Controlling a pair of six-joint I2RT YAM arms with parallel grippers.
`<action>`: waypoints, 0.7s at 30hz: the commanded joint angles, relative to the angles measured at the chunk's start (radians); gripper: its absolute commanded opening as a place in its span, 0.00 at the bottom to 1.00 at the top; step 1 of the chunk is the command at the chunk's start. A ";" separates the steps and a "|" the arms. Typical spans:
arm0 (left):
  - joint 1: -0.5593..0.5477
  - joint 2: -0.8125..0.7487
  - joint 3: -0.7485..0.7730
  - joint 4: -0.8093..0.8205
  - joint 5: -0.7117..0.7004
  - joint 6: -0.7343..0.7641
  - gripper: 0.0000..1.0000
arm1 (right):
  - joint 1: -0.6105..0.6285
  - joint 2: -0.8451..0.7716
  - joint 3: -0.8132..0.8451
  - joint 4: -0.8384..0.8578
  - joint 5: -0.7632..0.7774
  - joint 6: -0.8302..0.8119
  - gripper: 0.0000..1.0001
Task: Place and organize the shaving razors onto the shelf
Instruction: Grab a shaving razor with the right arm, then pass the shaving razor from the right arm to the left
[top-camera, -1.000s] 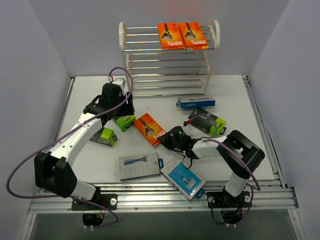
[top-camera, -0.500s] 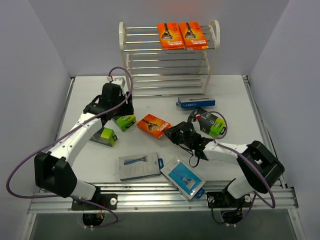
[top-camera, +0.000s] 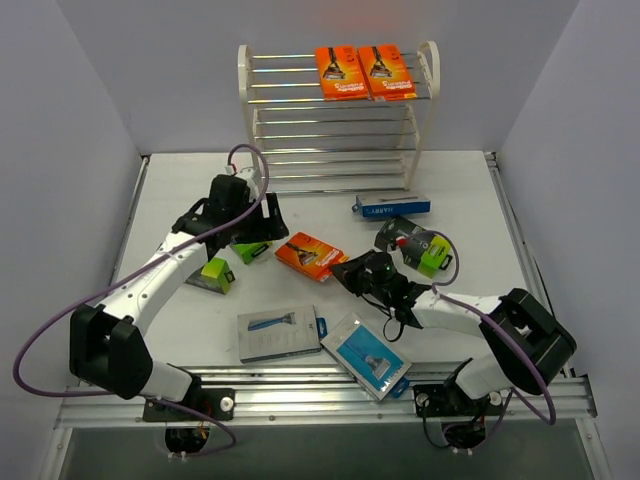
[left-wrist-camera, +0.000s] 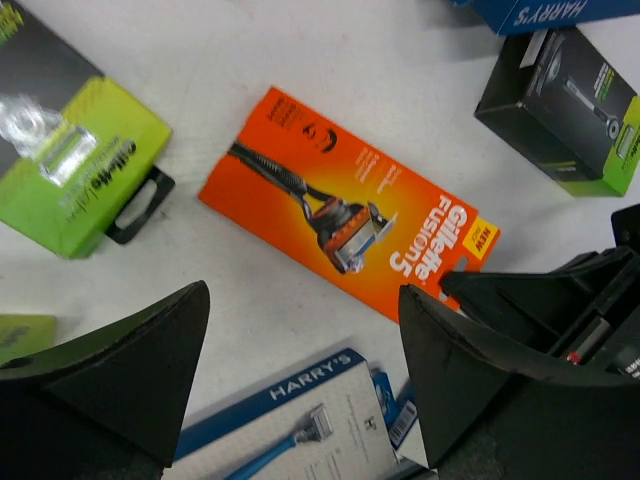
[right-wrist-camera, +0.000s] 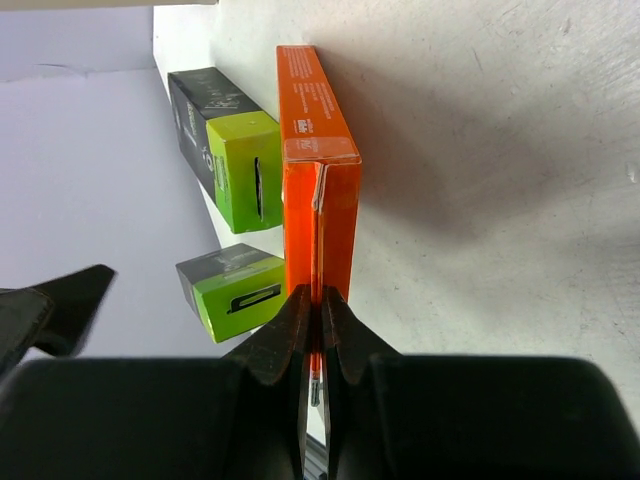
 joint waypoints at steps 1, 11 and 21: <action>0.048 -0.062 -0.077 0.051 0.186 -0.141 0.86 | -0.006 -0.041 -0.001 0.063 0.010 0.018 0.00; 0.077 -0.243 -0.483 0.558 0.473 -0.629 0.94 | 0.017 -0.044 -0.041 0.216 0.053 0.016 0.00; 0.020 -0.229 -0.671 0.849 0.512 -0.965 0.94 | 0.030 -0.029 -0.066 0.344 0.039 -0.085 0.00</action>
